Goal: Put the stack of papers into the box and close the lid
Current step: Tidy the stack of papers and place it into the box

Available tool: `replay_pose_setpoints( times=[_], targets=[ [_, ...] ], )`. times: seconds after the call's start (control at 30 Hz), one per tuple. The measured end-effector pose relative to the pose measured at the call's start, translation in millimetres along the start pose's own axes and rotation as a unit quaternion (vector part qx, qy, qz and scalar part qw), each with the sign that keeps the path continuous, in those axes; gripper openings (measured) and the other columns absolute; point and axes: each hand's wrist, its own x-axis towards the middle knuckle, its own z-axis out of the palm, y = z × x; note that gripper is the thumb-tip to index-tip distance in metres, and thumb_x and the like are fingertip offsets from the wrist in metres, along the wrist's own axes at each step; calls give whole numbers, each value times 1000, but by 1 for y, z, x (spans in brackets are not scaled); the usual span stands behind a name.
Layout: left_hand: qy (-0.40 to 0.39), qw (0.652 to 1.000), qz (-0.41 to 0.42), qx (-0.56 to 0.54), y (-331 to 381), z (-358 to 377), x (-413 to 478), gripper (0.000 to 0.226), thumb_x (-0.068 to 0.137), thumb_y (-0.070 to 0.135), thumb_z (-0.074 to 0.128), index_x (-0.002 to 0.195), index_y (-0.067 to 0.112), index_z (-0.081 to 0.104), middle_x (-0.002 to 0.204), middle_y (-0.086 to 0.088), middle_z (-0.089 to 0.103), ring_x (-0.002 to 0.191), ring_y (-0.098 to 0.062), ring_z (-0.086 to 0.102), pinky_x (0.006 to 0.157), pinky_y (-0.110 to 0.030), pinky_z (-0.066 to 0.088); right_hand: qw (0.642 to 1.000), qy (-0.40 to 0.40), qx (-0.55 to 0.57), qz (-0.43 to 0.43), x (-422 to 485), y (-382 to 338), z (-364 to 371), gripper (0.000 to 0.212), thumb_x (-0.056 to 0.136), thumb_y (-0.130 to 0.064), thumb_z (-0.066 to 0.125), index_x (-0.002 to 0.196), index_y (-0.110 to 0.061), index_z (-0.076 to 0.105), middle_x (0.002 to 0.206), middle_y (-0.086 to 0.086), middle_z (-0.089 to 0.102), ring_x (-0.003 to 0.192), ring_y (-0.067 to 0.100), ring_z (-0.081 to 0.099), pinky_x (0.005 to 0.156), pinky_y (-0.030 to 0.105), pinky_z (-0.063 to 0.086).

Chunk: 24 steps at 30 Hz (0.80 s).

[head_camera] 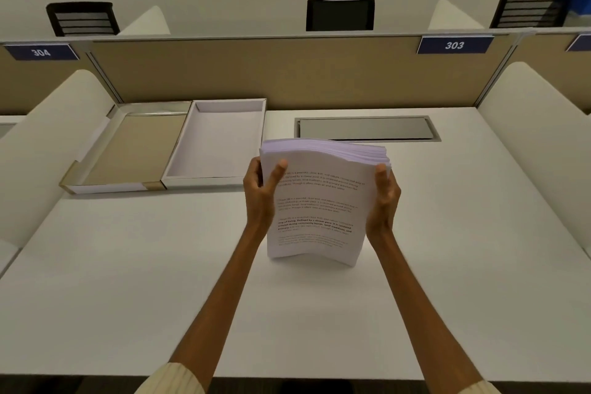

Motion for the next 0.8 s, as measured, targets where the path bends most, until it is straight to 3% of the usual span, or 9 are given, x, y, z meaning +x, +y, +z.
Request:
replay_pose_setpoints(
  times=[0.1,0.2,0.43,0.53,0.6,0.67,0.73,0.8],
  targets=[
    [110,992,12,57,18,19,1,46,73,69,53,95,29,52,84,1,64,71,-12,67,53,-15,53,994,96,-45,-23,6,-13,17,47,85,-62,39,71,-19,51,62,-7,54,53,-2,54,51,10,41],
    [188,977,-9,100,24,30,3,42,75,65,57,97,30,52,87,3,65,72,-14,64,56,-17,52,981,162,-99,-27,11,-19,25,41,87,-59,46,60,-28,41,57,-8,49,51,1,52,48,7,39],
    [164,982,21,96,24,17,1,26,86,43,49,89,19,60,77,3,63,65,-10,62,46,-5,46,980,167,-101,-40,13,-20,25,28,87,-35,51,60,-26,50,57,-9,52,49,-1,54,46,7,39],
    [154,983,20,94,25,13,0,25,84,39,49,74,19,58,65,4,59,61,-10,59,48,-10,44,986,132,-80,-57,12,-18,20,23,89,-27,51,83,-14,68,70,-14,65,60,-4,62,49,9,44],
    [163,982,9,95,26,13,1,23,80,40,52,80,18,60,71,3,61,64,-10,59,51,-13,44,986,129,-86,-65,10,-15,18,32,92,-33,48,91,-11,70,75,-17,67,64,-6,64,51,6,44],
    [175,982,-14,71,28,14,3,21,78,37,53,85,17,58,72,6,60,65,-10,59,51,-12,44,986,134,-86,-56,8,-15,17,43,93,-43,46,79,-9,69,65,-15,64,57,-5,62,49,5,42],
    [176,983,-12,53,32,17,5,15,78,31,48,77,18,53,68,8,56,63,-9,57,48,-8,42,986,137,-84,-43,5,-18,18,48,94,-47,44,65,-13,62,51,-15,60,49,-3,60,46,5,41],
    [149,987,3,56,33,16,4,21,83,34,40,71,21,51,66,6,55,61,-10,57,48,-9,42,989,129,-60,-31,2,-19,17,49,92,-54,39,62,-22,61,52,-17,63,51,-2,64,48,7,44]
  ],
)
